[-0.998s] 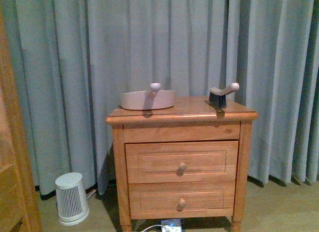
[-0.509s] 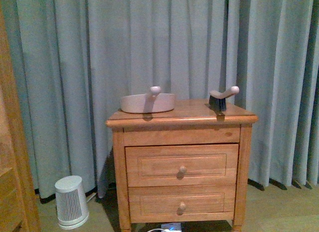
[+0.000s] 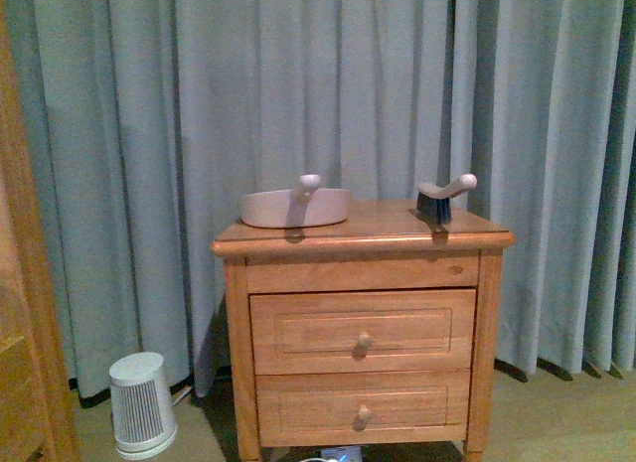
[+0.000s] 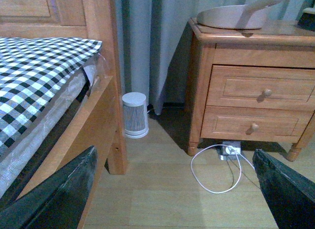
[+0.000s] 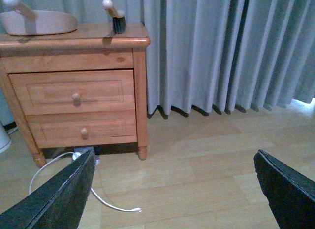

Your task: Clean up trash

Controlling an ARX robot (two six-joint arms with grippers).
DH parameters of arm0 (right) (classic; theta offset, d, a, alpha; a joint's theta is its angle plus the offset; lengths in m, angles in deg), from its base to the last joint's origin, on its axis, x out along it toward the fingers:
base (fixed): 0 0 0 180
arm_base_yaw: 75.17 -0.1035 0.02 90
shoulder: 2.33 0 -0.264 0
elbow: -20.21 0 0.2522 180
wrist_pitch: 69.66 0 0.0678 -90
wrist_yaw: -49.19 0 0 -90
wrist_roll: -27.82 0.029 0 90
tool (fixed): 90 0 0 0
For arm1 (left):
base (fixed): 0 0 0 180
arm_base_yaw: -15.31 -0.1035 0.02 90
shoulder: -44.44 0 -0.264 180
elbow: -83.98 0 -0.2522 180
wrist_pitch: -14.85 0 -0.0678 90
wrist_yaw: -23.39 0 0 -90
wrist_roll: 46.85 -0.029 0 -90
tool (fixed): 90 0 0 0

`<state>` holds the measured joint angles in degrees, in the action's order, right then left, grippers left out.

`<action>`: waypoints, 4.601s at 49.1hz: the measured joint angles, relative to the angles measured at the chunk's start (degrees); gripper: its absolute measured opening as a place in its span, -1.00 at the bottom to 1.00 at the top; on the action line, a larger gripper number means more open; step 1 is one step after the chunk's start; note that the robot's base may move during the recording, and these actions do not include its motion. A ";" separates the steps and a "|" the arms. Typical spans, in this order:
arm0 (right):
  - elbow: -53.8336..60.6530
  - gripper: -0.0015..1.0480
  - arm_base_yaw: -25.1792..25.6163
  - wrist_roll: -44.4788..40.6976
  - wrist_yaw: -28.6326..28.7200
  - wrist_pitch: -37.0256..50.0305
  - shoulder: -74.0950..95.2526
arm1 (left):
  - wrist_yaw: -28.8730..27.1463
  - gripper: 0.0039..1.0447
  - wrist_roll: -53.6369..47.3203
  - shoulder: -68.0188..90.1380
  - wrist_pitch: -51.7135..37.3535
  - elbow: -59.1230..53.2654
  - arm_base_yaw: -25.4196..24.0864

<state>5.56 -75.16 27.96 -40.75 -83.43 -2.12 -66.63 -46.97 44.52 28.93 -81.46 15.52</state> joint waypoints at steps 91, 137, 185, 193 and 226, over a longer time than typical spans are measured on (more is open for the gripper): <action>0.00 0.86 0.00 0.00 0.00 0.00 0.00 | 0.02 0.86 0.00 0.00 0.00 0.00 0.00; 0.00 0.86 0.00 0.00 0.00 0.00 0.00 | 6.34 0.86 7.50 47.87 0.68 31.82 3.39; 0.00 0.86 0.00 0.00 0.00 0.00 0.00 | -26.32 0.86 19.96 113.26 32.02 102.22 33.35; 0.00 0.86 0.00 0.00 0.00 0.00 0.00 | -28.17 0.86 20.35 118.11 33.05 107.67 35.08; 0.00 0.86 0.00 0.00 0.00 0.00 0.00 | -30.34 0.86 19.67 129.79 34.42 114.79 32.24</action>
<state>5.56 -75.16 27.96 -40.75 -83.43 -2.12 -96.96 -27.30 174.30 63.36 33.34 47.76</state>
